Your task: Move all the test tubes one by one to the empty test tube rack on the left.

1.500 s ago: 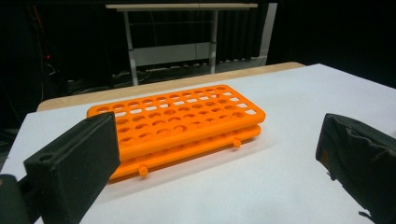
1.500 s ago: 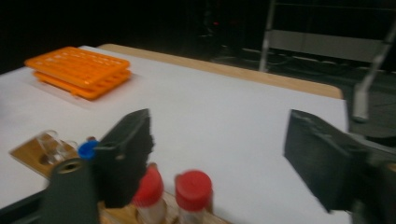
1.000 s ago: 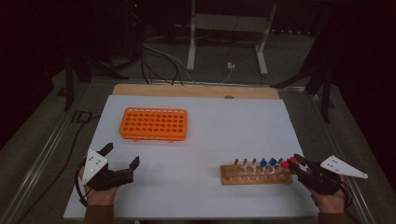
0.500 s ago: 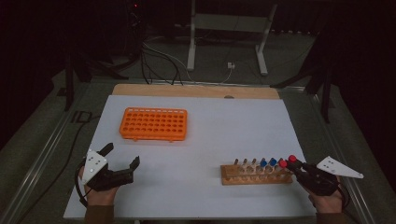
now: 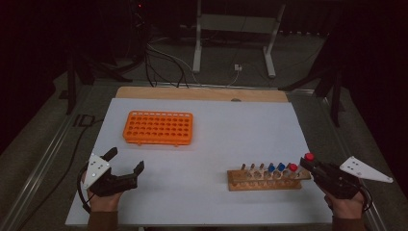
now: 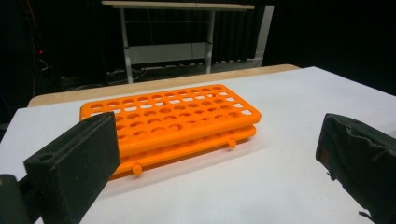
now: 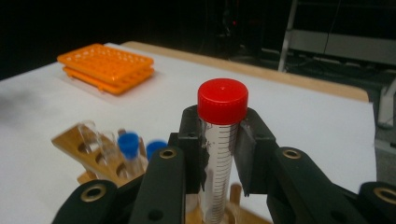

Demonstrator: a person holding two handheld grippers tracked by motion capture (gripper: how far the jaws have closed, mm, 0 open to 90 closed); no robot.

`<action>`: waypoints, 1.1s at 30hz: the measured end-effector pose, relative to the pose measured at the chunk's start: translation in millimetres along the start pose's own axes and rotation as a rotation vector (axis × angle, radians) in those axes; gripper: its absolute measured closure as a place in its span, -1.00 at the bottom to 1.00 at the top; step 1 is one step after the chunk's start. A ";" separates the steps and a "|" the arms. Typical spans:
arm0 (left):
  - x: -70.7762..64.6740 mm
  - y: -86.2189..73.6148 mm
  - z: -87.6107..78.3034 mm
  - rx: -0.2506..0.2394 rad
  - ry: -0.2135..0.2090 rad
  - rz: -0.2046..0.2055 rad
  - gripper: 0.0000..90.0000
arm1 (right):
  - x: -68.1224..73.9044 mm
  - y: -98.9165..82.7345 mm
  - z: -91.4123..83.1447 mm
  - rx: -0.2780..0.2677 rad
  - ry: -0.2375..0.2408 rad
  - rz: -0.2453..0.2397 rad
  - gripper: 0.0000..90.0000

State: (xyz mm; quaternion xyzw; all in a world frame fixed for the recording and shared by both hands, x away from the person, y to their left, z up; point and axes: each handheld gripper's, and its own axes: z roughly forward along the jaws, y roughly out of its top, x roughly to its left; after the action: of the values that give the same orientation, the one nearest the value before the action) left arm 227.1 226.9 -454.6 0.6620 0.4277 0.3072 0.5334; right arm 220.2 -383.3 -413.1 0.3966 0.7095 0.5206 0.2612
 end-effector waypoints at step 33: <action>-39.5 29.9 38.2 0.009 -0.261 0.002 -0.99 | 47.2 52.5 67.6 -0.030 0.149 -0.027 0.65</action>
State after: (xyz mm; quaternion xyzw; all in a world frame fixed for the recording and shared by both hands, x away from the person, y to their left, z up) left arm 249.6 172.7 -433.0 0.6992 0.3554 0.2168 0.5812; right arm 262.5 -300.4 -383.2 0.3430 0.7244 0.5559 0.2206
